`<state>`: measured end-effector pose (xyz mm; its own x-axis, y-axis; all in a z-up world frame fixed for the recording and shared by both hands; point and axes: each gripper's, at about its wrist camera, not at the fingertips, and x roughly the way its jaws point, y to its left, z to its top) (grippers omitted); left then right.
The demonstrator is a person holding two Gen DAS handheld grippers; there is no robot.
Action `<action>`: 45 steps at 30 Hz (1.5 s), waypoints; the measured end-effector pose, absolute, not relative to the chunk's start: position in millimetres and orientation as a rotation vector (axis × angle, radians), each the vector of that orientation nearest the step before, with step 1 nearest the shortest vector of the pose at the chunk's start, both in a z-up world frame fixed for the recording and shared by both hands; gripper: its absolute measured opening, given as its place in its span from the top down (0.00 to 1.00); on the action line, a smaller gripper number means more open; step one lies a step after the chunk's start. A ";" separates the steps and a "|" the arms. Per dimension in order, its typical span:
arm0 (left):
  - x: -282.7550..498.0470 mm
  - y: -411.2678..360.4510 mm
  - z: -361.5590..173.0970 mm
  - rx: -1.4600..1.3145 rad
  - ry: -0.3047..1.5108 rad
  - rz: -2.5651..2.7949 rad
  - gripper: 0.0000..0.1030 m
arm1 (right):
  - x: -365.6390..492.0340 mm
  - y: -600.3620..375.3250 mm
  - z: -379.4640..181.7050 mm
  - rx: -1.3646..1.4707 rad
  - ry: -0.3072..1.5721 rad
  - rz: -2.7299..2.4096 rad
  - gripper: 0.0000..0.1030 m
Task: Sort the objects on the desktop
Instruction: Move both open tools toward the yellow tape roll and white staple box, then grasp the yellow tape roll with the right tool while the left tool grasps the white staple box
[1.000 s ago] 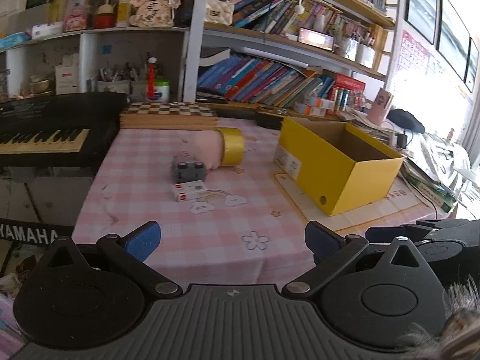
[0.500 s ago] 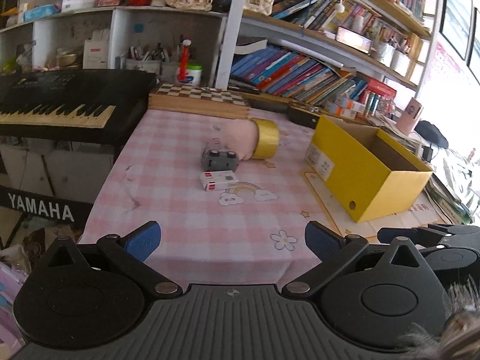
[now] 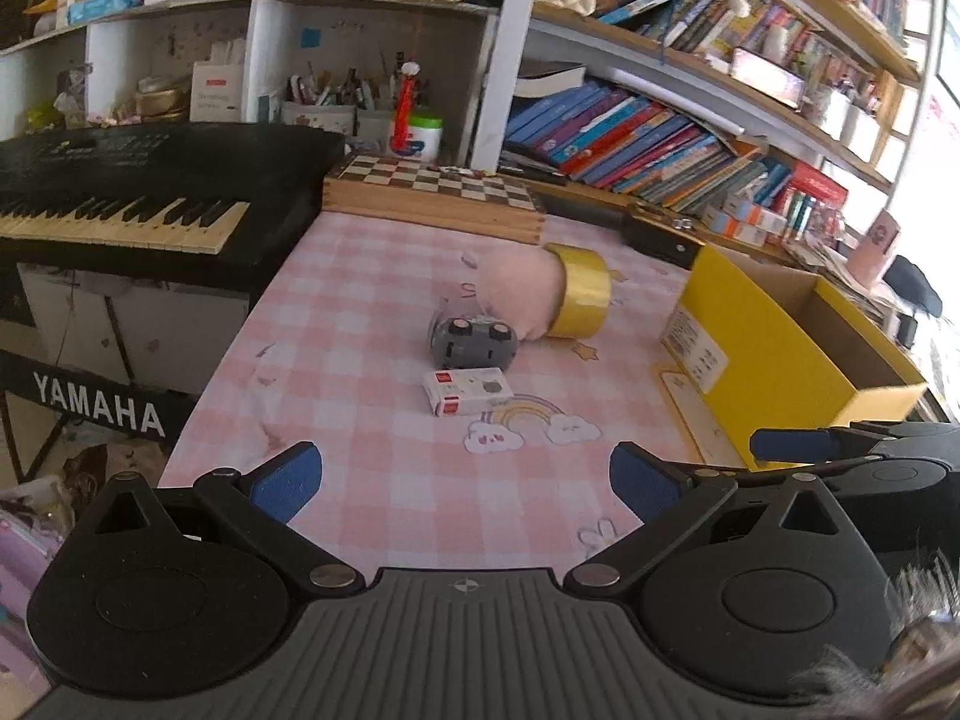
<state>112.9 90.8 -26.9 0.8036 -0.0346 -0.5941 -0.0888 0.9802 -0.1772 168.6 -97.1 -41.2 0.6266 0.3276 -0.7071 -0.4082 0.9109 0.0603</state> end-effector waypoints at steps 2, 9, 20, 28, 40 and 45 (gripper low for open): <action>123.8 90.3 -30.4 -0.207 0.654 0.038 0.00 | 181.0 -95.6 -42.1 -0.118 0.782 0.424 0.12; 162.6 87.5 -38.6 -0.190 0.664 0.115 0.02 | 223.3 -93.5 -42.3 -0.100 0.738 0.396 0.12; 222.4 71.5 -65.1 -0.178 0.723 0.141 0.14 | 286.1 -91.4 -45.0 -0.054 0.746 0.373 0.12; 257.5 61.6 -84.7 -0.143 0.779 0.162 0.19 | 310.9 -83.6 -48.5 -0.064 0.753 0.390 0.12; 271.2 61.8 -94.0 -0.129 0.798 0.160 0.46 | 337.5 -69.1 -51.6 -0.097 0.719 0.404 0.12; 268.9 65.2 -91.2 -0.154 0.803 0.143 0.47 | 352.4 -57.3 -54.5 -0.149 0.722 0.435 0.14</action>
